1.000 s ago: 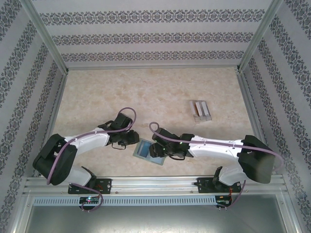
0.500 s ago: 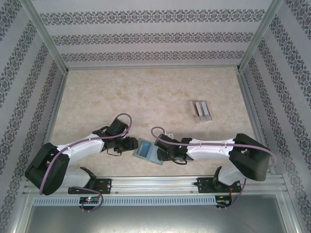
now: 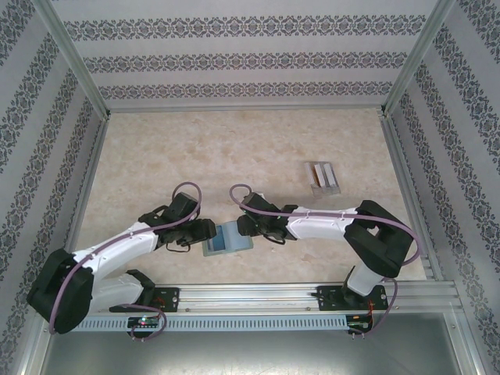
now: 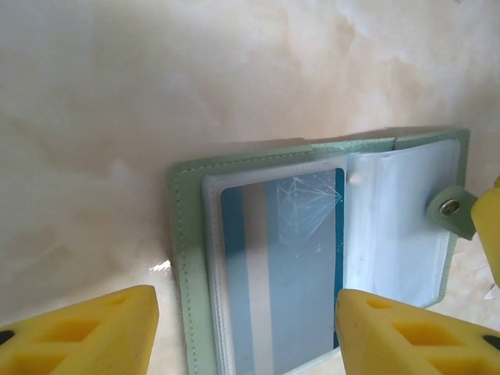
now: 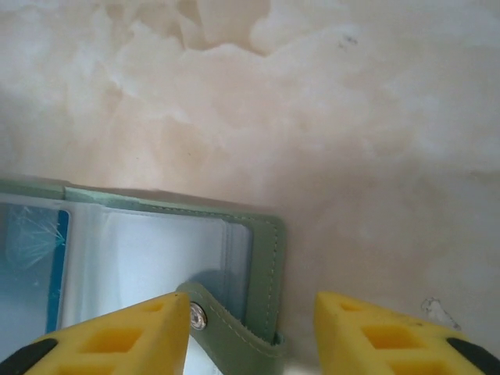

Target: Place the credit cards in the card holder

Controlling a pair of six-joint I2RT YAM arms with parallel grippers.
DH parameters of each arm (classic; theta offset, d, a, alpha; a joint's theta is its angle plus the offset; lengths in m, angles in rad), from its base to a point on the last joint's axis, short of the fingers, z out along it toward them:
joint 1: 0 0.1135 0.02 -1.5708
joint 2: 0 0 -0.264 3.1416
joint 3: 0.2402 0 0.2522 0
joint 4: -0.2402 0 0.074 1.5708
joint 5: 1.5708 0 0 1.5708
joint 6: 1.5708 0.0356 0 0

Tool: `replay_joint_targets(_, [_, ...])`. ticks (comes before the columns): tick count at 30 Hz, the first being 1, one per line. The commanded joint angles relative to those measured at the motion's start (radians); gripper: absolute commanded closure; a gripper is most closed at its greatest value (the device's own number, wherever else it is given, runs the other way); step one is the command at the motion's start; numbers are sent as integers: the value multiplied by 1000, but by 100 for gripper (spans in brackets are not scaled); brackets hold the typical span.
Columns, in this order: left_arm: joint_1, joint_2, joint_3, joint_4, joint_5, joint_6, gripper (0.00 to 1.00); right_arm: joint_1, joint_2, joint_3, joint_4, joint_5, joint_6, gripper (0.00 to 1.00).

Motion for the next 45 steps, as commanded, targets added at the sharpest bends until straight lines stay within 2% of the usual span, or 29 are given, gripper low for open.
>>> replay_joint_targets(1, [3, -47, -41, -67, -28, -52, 44, 7, -2, 37, -69, -16, -70, 50])
replay_joint_targets(3, [5, -50, -57, -56, -11, -64, 47, 13, 33, 53, -85, -20, -69, 49])
replay_joint_targets(8, [4, 12, -53, -15, 48, -50, 48, 53, 135, 143, -143, 29, -63, 46])
replay_joint_targets(12, [5, 51, -41, 24, 64, -44, 49, 82, 228, 232, -233, 79, -70, 47])
replay_joint_targets(15, [5, 126, -4, 24, 80, -9, 51, 94, 239, 244, -262, 135, -64, 51])
replay_joint_targets(19, [4, 191, 18, 40, 82, -9, 61, 96, 179, 206, -255, 172, -52, 56])
replay_joint_targets(24, [4, 191, 44, 38, 77, -6, 73, 96, 164, 162, -156, 99, -70, 56])
replay_joint_targets(27, [4, 185, 64, 34, 71, 4, 77, 95, 194, 165, -88, 38, -70, 56])
replay_joint_targets(33, [2, 180, 112, 21, 87, 0, 77, 99, 256, 225, -27, -68, -48, 58])
replay_joint_targets(39, [-12, 117, 164, -18, 7, -16, 68, 92, 274, 248, -21, -81, -33, 60])
replay_joint_targets(45, [-19, 149, 179, 37, 54, -46, 66, 83, 273, 251, -19, -113, -23, 60])
